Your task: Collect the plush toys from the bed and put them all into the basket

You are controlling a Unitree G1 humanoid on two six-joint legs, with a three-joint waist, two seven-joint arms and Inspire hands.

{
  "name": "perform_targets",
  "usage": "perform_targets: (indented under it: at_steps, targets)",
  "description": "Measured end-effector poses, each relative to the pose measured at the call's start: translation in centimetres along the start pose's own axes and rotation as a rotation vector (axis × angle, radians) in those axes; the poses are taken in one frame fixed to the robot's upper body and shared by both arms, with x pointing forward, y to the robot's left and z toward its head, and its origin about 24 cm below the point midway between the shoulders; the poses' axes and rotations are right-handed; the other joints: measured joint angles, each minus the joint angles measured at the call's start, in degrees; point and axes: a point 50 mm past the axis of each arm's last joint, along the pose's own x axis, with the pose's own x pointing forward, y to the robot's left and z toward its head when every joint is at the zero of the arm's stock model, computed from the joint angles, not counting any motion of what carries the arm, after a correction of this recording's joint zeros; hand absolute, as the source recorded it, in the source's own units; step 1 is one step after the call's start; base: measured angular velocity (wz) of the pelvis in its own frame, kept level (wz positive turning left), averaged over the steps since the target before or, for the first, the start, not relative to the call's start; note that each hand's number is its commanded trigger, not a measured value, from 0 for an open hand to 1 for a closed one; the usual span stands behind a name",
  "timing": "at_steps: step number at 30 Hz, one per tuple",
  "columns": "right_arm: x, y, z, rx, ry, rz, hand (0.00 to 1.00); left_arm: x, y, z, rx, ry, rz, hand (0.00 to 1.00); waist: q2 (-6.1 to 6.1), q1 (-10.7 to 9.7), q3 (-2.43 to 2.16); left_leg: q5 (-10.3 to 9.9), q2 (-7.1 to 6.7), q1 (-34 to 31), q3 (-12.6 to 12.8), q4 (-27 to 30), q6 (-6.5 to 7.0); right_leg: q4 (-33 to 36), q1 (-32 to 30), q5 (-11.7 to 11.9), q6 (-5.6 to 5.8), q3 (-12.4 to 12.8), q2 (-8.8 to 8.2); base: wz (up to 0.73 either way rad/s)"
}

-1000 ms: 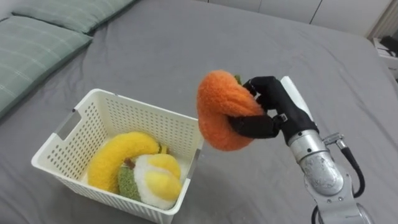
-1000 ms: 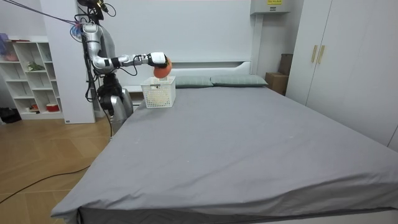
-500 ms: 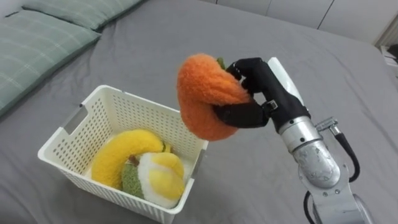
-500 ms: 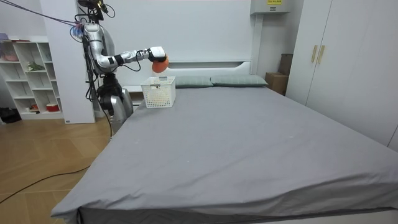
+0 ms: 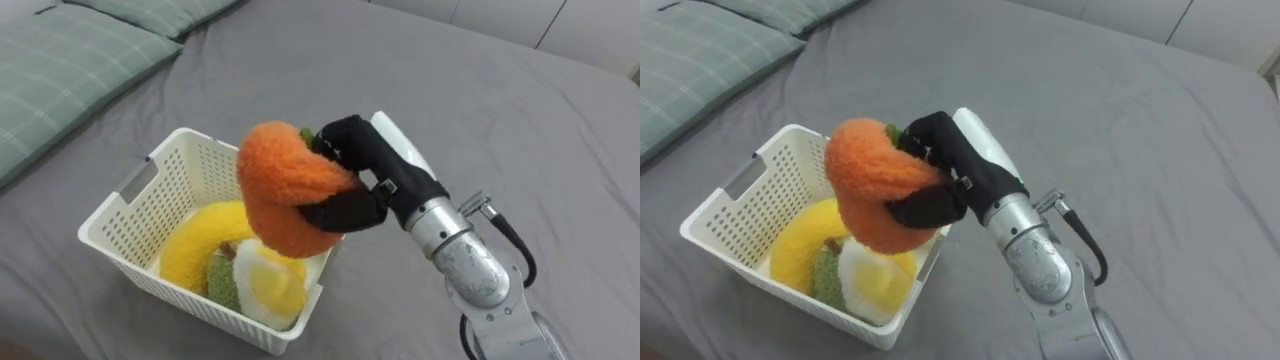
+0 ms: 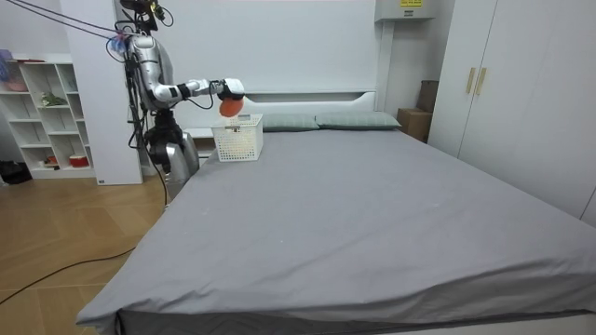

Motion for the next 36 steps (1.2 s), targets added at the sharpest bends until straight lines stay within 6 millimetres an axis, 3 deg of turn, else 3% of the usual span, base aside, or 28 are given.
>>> perform_targets:
  at_steps: [12,22,36]
  targets:
    - [0.6,0.9,-0.3,0.038,0.007,0.050,0.00,0.1,-0.2,1.4,0.010,-0.039,-0.015,0.00,-0.40,1.72,0.06,0.01,-0.04,-0.26,-0.80,0.11,-0.01,-0.06,0.04,0.00,0.00,-0.68,-0.01,0.03]
    - [0.6,1.0,-0.3,0.041,0.006,0.054,0.00,0.2,0.3,1.7,0.010,-0.051,-0.020,0.00,-1.17,1.73,-0.04,0.01,-0.06,-0.27,-0.79,0.12,-0.01,-0.05,0.05,0.00,0.00,-0.70,-0.01,0.00]
    - [0.6,1.8,0.0,0.039,-0.005,0.099,0.00,0.2,0.3,2.1,0.007,-0.060,-0.023,0.00,-1.19,1.55,0.01,0.02,-0.07,-0.23,-0.85,0.12,-0.02,-0.08,0.17,0.00,0.00,-0.74,0.00,0.00]
